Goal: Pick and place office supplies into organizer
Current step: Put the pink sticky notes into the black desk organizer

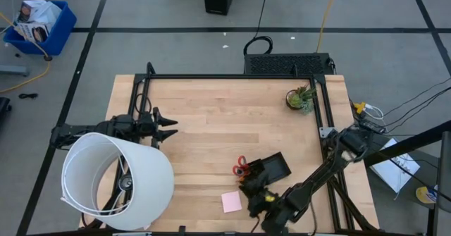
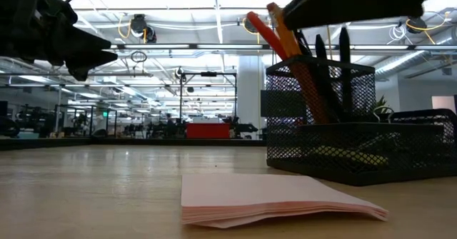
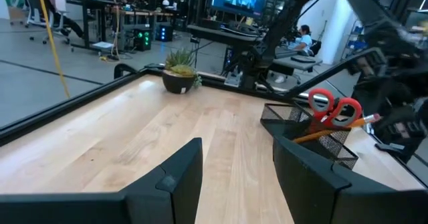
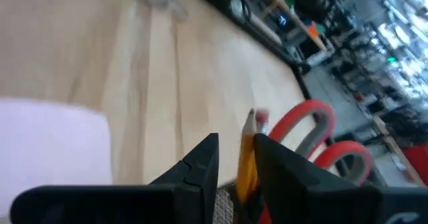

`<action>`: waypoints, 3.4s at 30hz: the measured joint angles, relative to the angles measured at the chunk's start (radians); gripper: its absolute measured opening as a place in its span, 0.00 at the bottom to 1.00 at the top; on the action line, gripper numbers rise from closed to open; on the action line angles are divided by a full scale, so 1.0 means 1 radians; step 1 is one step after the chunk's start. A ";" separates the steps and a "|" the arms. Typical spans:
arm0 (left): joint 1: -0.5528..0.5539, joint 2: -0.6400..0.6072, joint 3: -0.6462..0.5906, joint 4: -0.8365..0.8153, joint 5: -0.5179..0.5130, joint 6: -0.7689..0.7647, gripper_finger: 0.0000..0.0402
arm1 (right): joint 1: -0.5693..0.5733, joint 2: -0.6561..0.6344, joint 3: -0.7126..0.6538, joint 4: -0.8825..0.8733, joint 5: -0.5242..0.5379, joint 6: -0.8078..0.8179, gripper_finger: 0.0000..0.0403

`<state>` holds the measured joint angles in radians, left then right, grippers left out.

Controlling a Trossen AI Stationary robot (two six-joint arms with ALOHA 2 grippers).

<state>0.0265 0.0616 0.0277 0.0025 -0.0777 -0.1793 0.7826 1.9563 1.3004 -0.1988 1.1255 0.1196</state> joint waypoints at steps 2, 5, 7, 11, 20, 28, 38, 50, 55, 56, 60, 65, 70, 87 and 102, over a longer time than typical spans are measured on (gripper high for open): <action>0.000 0.003 0.000 -0.002 -0.001 0.000 0.46 | 0.002 0.057 0.115 -0.171 -0.005 0.062 0.22; 0.000 0.007 0.000 0.002 -0.001 0.000 0.46 | 0.007 0.123 0.253 -0.284 -0.050 0.101 0.22; 0.000 0.009 0.000 -0.001 -0.001 0.000 0.46 | 0.012 0.166 0.316 -0.290 -0.095 0.079 0.22; 0.000 0.009 0.000 -0.001 -0.001 0.000 0.46 | 0.034 0.213 0.393 -0.291 -0.136 0.051 0.22; 0.000 0.009 0.000 0.000 -0.001 0.000 0.46 | 0.053 0.291 0.443 -0.270 -0.247 0.090 0.22; 0.000 0.009 0.000 0.000 -0.001 -0.001 0.46 | 0.042 0.328 0.443 -0.370 -0.457 0.206 0.22; 0.000 0.009 0.000 0.001 -0.001 -0.001 0.46 | 0.053 0.334 0.443 -0.411 -0.468 0.259 0.22; 0.000 0.009 0.000 0.001 -0.001 -0.001 0.46 | 0.027 0.373 0.443 -0.400 -0.434 0.215 0.22; 0.000 0.009 0.000 0.001 -0.001 -0.001 0.46 | 0.019 0.376 0.443 -0.401 -0.391 0.207 0.22; 0.000 0.009 0.000 0.001 -0.001 -0.001 0.46 | 0.017 0.376 0.443 -0.401 -0.393 0.204 0.22; 0.000 0.009 0.000 0.001 -0.001 -0.001 0.46 | 0.008 0.376 0.443 -0.401 -0.397 0.198 0.16; 0.000 0.009 0.000 0.001 -0.001 -0.001 0.46 | 0.008 0.378 0.441 -0.389 -0.399 0.171 0.02; 0.000 0.009 0.000 0.001 -0.001 -0.001 0.46 | 0.008 0.378 0.441 -0.353 -0.369 0.154 0.01; 0.000 0.009 0.000 0.001 0.000 -0.001 0.46 | 0.013 0.371 0.565 -0.297 -0.160 -0.109 0.00; 0.000 0.008 0.000 0.001 0.000 -0.001 0.46 | 0.098 0.267 0.595 -0.298 0.165 -0.249 0.00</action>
<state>0.0265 0.0700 0.0273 0.0033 -0.0780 -0.1802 0.8807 2.2228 1.8954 -0.4968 1.2903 -0.1299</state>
